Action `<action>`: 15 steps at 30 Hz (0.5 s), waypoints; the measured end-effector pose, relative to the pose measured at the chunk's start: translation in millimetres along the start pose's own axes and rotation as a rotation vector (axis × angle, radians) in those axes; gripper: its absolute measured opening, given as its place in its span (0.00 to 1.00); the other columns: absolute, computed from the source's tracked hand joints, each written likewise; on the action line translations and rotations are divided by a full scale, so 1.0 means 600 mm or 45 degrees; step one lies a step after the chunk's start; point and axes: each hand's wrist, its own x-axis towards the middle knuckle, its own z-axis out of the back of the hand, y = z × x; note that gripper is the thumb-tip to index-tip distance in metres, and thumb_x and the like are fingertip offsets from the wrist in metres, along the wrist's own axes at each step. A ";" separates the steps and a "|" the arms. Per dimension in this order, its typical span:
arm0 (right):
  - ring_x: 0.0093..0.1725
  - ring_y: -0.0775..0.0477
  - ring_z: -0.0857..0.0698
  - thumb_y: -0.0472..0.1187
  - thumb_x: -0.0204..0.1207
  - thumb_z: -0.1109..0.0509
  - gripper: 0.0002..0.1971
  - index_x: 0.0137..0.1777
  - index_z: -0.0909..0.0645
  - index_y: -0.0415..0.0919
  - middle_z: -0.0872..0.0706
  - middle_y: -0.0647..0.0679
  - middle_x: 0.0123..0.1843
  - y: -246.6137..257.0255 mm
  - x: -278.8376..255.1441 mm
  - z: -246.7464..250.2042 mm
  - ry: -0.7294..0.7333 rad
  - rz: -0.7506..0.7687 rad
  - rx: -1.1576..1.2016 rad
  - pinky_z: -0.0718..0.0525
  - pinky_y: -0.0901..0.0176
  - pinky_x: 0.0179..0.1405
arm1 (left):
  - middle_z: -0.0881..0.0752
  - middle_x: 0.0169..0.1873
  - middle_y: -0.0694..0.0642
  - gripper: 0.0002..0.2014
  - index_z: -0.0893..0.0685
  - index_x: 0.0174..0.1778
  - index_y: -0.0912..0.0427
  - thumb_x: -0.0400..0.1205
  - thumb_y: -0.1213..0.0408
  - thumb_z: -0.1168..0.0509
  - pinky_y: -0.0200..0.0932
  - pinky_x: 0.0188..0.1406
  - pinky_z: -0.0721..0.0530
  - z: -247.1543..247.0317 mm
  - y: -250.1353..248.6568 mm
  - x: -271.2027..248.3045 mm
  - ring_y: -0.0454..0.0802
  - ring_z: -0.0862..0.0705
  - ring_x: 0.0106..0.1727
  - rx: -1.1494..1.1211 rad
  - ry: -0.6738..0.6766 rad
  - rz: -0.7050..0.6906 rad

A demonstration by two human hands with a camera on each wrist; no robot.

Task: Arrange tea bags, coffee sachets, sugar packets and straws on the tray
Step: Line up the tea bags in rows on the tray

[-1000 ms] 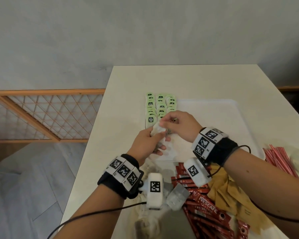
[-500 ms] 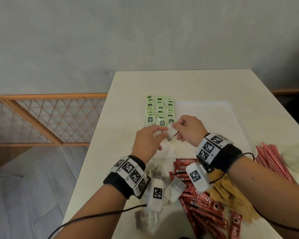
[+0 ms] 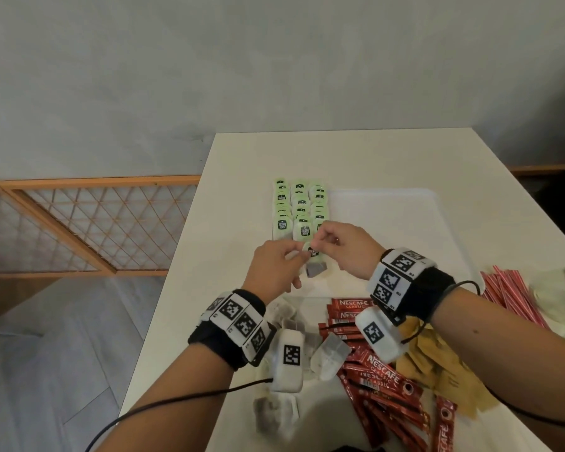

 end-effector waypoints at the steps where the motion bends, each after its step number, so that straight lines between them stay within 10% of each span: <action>1: 0.30 0.54 0.25 0.44 0.82 0.33 0.08 0.44 0.21 0.43 0.18 0.48 0.38 -0.002 0.004 -0.004 0.023 0.009 -0.027 0.25 0.60 0.34 | 0.16 0.19 0.43 0.08 0.10 0.50 0.57 0.85 0.63 0.34 0.37 0.18 0.24 0.004 0.003 0.002 0.41 0.21 0.16 -0.017 0.014 0.018; 8: 0.31 0.52 0.20 0.43 0.82 0.33 0.07 0.44 0.20 0.40 0.16 0.52 0.36 -0.025 0.044 -0.034 0.149 -0.122 -0.167 0.19 0.61 0.34 | 0.11 0.49 0.65 0.15 0.21 0.67 0.67 0.87 0.73 0.45 0.46 0.32 0.09 0.064 0.025 0.037 0.51 0.12 0.33 -0.455 -0.180 0.235; 15: 0.38 0.59 0.21 0.47 0.78 0.28 0.07 0.44 0.12 0.45 0.18 0.59 0.36 -0.009 0.096 -0.055 -0.002 -0.051 -0.210 0.24 0.62 0.41 | 0.10 0.56 0.55 0.14 0.22 0.68 0.63 0.88 0.66 0.43 0.43 0.46 0.15 0.083 0.053 0.064 0.49 0.13 0.53 -0.367 -0.306 0.236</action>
